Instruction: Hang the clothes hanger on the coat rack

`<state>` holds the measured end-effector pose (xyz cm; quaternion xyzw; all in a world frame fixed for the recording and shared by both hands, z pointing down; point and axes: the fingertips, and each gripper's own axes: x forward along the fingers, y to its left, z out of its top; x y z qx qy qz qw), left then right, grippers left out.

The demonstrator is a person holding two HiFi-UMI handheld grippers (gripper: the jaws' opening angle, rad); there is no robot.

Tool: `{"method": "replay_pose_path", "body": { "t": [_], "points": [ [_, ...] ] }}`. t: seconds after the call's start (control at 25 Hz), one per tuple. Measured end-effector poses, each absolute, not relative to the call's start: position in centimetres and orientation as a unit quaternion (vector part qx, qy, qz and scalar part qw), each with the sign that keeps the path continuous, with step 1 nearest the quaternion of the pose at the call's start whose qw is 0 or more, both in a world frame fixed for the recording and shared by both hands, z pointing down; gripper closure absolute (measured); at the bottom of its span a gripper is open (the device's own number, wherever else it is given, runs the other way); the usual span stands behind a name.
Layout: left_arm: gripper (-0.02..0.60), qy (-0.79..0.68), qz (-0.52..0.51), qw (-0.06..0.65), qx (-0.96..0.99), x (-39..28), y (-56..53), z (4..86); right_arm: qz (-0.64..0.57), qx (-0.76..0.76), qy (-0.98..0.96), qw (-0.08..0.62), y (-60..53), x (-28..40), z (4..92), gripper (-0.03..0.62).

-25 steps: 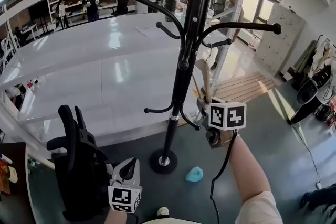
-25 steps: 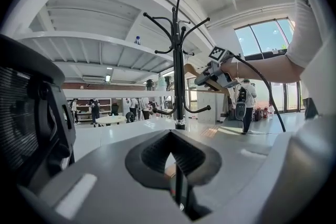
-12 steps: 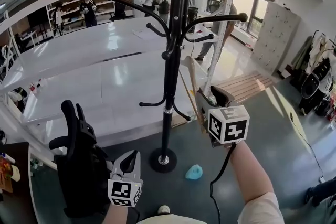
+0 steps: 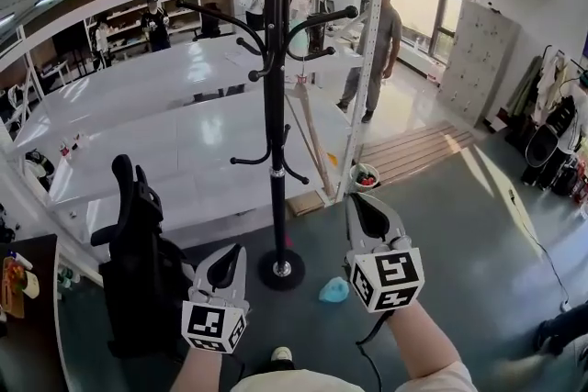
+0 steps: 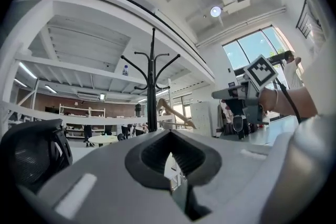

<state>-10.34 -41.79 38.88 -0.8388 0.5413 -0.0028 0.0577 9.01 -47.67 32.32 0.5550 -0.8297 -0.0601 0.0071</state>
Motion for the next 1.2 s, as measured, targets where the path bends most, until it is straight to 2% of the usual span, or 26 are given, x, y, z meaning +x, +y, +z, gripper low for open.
{"method": "replay_pose_path", "body": {
  "t": [0.32, 0.56, 1.2],
  "points": [
    [0.581, 0.547, -0.013, 0.053, -0.835, -5.3, -32.4, 39.4, 0.019, 0.550, -0.835, 0.011, -36.6, 12.9, 40.4, 0.566],
    [0.581, 0.558, -0.030, 0.028, -0.829, -2.7, -26.1, 41.7, 0.025, 0.536, -0.842, 0.053, -29.7, 14.6, 45.4, 0.568],
    [0.581, 0.557, -0.025, 0.027, -0.830, -3.5, -12.6, 41.9, 0.042, 0.527, -0.847, 0.063, -14.8, 13.8, 47.6, 0.568]
  ]
}}
